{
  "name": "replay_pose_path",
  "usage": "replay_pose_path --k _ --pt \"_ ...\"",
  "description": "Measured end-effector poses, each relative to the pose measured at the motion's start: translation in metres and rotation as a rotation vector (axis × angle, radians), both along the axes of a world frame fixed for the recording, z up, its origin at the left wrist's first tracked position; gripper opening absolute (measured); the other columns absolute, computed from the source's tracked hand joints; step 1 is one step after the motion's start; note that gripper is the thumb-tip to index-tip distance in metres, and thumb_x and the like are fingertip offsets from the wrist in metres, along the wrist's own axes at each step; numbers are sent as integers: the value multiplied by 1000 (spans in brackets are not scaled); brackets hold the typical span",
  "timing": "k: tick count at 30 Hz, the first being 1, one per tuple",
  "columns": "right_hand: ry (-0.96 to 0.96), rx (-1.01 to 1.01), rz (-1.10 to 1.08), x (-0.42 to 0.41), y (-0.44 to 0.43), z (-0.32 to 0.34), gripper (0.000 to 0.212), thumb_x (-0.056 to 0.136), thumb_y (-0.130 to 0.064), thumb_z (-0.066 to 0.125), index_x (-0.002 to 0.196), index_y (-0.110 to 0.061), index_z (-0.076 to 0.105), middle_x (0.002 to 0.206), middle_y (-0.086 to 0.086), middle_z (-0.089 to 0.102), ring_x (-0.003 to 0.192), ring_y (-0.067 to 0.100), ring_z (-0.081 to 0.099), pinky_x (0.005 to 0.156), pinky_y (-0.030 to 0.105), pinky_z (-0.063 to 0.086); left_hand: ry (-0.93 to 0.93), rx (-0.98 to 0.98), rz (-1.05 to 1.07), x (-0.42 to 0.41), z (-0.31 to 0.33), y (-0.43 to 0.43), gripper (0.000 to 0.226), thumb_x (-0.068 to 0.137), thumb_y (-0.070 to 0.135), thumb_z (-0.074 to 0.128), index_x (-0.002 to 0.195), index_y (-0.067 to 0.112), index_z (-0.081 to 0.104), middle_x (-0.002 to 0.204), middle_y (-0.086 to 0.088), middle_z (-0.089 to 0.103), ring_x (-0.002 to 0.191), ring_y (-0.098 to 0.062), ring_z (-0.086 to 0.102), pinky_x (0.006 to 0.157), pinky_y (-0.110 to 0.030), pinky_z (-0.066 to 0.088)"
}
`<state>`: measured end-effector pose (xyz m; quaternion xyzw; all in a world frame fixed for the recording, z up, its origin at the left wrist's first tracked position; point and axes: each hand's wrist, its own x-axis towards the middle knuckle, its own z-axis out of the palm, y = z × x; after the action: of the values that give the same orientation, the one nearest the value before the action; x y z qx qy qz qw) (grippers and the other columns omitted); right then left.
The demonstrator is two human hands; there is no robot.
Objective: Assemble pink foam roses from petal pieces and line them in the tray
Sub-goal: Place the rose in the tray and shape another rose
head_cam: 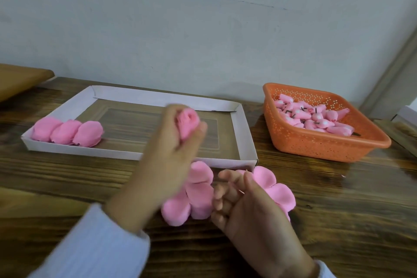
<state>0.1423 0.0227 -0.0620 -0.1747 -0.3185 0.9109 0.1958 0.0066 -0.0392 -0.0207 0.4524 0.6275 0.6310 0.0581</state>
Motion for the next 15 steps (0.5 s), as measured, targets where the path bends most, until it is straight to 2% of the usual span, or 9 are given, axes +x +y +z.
replay_pose_path --k 1,3,6,8,10,11,13,15 --pt "-11 119 -22 5 -1 -6 40 66 -47 68 90 -16 71 75 7 60 64 15 55 62 27 44 22 -41 87 -19 4 3 15 93 33 55 92 24 43 76 4 54 61 -5 51 60 -20 44" --pt "-41 138 -1 12 1 -12 39 66 -45 67 90 -15 70 75 8 60 64 15 55 60 26 44 -18 -200 249 -60 11 7 23 93 30 54 101 21 35 82 2 55 69 -4 54 61 -22 40" --pt "-40 182 51 8 4 -11 31 74 -36 67 95 -13 69 77 10 61 66 16 57 60 26 45 -72 -557 393 -115 7 6 31 93 37 42 109 18 24 83 -7 55 81 -20 57 68 -34 40" --pt "-8 211 63 11 2 -16 27 75 -32 69 95 -14 70 79 11 62 68 16 59 61 25 45 30 -739 430 -138 -4 5 26 96 34 35 105 10 27 84 -13 53 82 -30 56 75 -40 44" --pt "10 231 77 10 1 -12 28 70 -31 70 94 -16 72 79 10 63 70 16 60 62 25 45 173 -853 452 -152 -15 5 26 99 26 37 95 1 36 91 -20 53 86 -35 55 78 -41 45" --pt "0 254 86 9 0 -11 28 69 -31 70 93 -17 73 79 10 64 70 16 60 62 25 46 231 -919 460 -157 -20 3 29 100 25 39 101 -4 41 95 -20 52 89 -35 55 79 -40 45" --pt "-9 260 89 10 0 -13 27 69 -29 70 93 -17 73 80 9 64 71 16 61 63 25 45 389 -1129 474 -163 -26 -1 29 101 27 36 118 8 48 108 -13 53 101 -30 54 87 -42 43" --pt "-22 263 77 10 0 -12 27 68 -28 70 93 -16 72 79 9 64 71 15 61 63 25 46 528 -1327 486 -163 -27 -4 23 99 26 38 116 23 53 116 -7 55 107 -27 53 94 -44 42"
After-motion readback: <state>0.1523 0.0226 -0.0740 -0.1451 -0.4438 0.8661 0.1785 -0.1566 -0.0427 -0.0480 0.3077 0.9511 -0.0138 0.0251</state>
